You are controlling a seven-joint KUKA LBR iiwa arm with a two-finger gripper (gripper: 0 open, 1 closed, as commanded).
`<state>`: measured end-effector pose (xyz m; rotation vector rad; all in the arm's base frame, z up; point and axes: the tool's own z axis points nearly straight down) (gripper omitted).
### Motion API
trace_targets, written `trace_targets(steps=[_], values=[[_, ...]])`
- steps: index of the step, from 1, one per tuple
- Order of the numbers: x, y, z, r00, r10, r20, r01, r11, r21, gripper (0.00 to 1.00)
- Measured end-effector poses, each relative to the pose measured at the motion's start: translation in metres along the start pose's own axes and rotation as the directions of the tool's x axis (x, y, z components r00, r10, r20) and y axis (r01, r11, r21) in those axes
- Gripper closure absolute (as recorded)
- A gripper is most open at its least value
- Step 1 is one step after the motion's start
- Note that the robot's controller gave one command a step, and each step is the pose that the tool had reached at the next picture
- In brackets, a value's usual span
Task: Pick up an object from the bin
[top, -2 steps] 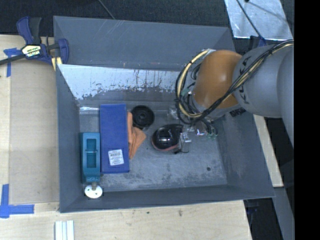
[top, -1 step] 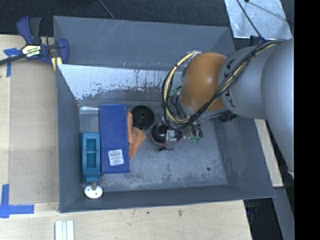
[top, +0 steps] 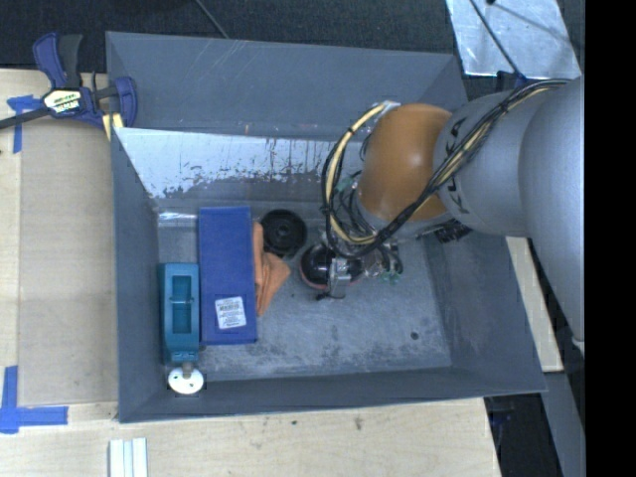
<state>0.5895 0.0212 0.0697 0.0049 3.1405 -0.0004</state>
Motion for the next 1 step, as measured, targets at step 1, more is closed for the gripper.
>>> trace_targets(steps=[1], values=[[-0.0203,0.0067,-0.157,0.999,0.054,0.003,-0.054,0.999,0.0,1.0]])
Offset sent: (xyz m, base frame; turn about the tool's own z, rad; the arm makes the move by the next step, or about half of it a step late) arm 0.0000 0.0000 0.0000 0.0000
